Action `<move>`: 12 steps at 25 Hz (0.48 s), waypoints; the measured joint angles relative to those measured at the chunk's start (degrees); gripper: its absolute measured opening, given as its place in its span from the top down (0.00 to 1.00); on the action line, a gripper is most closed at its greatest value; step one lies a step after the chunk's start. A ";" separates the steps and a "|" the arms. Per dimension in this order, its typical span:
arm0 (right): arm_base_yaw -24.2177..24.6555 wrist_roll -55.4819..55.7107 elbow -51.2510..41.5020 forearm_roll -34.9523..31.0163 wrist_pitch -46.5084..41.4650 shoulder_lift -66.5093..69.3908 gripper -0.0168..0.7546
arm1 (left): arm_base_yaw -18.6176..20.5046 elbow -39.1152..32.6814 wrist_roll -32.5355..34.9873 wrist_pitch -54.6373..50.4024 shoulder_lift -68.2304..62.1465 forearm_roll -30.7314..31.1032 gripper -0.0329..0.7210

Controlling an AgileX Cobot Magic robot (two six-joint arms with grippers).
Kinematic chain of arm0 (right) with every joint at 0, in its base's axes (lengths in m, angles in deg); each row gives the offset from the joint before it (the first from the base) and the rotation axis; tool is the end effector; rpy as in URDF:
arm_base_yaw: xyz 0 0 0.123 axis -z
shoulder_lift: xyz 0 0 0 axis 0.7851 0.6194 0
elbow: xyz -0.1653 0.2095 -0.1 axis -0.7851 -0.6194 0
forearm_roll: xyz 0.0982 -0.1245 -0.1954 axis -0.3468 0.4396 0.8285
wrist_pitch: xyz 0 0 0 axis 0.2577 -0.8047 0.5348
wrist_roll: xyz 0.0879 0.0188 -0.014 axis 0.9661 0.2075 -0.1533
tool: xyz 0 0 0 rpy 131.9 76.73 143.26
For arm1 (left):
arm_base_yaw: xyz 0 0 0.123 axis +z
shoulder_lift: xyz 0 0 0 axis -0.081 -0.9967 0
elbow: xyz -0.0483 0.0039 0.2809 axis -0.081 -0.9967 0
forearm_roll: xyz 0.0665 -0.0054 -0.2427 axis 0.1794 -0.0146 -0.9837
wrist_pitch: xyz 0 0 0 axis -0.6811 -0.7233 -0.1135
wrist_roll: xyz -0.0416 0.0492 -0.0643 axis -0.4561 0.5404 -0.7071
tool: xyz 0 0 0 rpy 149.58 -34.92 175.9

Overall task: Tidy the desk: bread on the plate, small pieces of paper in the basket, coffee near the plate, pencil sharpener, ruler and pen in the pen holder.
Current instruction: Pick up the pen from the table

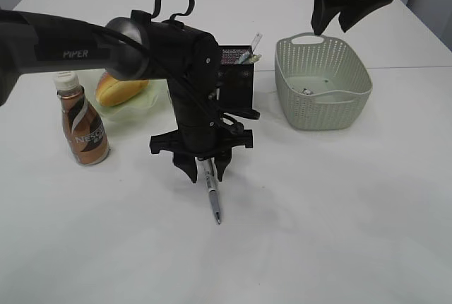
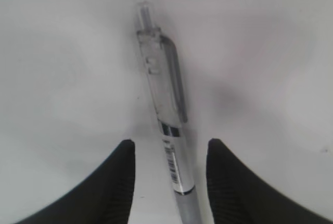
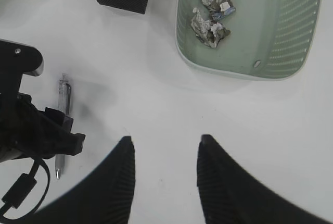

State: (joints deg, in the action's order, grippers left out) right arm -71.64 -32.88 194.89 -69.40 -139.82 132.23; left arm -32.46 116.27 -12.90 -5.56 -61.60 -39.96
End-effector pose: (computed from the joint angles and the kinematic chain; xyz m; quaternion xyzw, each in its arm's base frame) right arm 0.3687 0.1281 0.3567 -0.0886 0.9716 0.0276 0.2176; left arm 0.3751 -0.2853 0.1229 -0.0255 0.9979 -0.0419 0.0421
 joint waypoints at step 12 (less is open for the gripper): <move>0.00 0.00 0.00 0.00 0.00 0.00 0.55 | 0.00 0.00 0.00 0.00 -0.71 -0.51 0.53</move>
State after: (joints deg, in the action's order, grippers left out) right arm -71.64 -32.88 194.89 -69.40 -139.82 132.23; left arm -32.46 116.27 -12.90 -5.56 -62.30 -40.46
